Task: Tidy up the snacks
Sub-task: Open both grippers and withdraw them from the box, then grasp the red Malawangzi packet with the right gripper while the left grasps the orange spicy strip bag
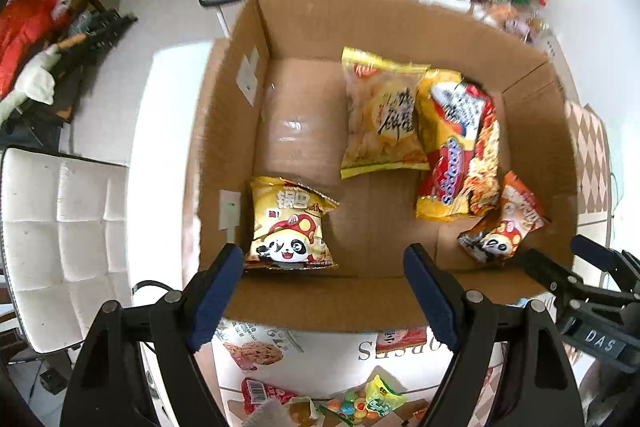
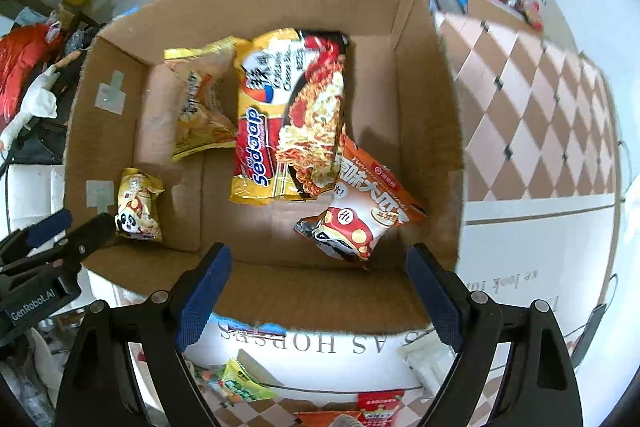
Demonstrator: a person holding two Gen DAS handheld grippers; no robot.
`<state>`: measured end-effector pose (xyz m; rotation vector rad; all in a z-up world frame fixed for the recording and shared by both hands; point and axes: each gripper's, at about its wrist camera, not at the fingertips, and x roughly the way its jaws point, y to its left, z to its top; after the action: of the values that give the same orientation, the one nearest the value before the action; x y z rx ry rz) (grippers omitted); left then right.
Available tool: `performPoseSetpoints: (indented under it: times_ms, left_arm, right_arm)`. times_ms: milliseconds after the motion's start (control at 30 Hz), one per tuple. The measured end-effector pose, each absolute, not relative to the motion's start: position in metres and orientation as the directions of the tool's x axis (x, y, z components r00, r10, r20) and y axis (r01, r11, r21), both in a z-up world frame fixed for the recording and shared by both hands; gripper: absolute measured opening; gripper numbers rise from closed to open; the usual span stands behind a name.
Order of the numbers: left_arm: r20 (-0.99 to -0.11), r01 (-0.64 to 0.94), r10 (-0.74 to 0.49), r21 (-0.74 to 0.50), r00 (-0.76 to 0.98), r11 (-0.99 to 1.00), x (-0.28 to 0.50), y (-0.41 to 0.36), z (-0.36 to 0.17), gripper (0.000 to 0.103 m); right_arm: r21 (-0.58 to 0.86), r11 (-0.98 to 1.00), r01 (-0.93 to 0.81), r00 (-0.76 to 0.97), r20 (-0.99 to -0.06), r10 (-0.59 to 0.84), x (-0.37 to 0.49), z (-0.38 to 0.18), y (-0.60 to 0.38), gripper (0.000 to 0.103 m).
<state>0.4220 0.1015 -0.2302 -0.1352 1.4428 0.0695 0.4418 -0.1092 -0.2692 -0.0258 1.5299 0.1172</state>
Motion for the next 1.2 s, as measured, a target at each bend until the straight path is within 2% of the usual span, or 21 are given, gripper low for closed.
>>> performPoseSetpoints:
  times_ms: [400,733,1000,1100,1200]
  left_arm:
    - [-0.95,-0.143,0.029,-0.016,0.31,0.99,0.362,0.092,-0.166,0.082]
    - [-0.954,-0.167,0.006,-0.046,0.299,0.985,0.296,0.087,-0.152,0.082]
    - [-0.995,-0.193,-0.013,-0.033,0.1,0.981,0.238,0.079,-0.216,0.082]
    - [-0.997,-0.189,-0.074,-0.071,-0.01,0.979,0.22,0.062,-0.253,0.082]
    - [-0.99,-0.16,-0.107,-0.092,-0.09,0.983,0.206,0.035,-0.283,0.082]
  right_arm:
    - [0.068,0.994,-0.085,0.184,-0.979,0.083,0.393,-0.209,-0.111,0.091]
    - [0.183,0.982,-0.05,0.184,-0.964,0.189,0.327,-0.182,-0.128,0.091]
    - [0.161,0.984,0.075,-0.013,-0.987,0.163,0.259,-0.249,-0.181,0.091]
    - [0.131,0.979,0.159,-0.108,-0.983,0.149,0.233,-0.292,-0.21,0.091]
    - [0.089,0.977,0.194,-0.16,-0.98,0.121,0.214,-0.323,-0.23,0.086]
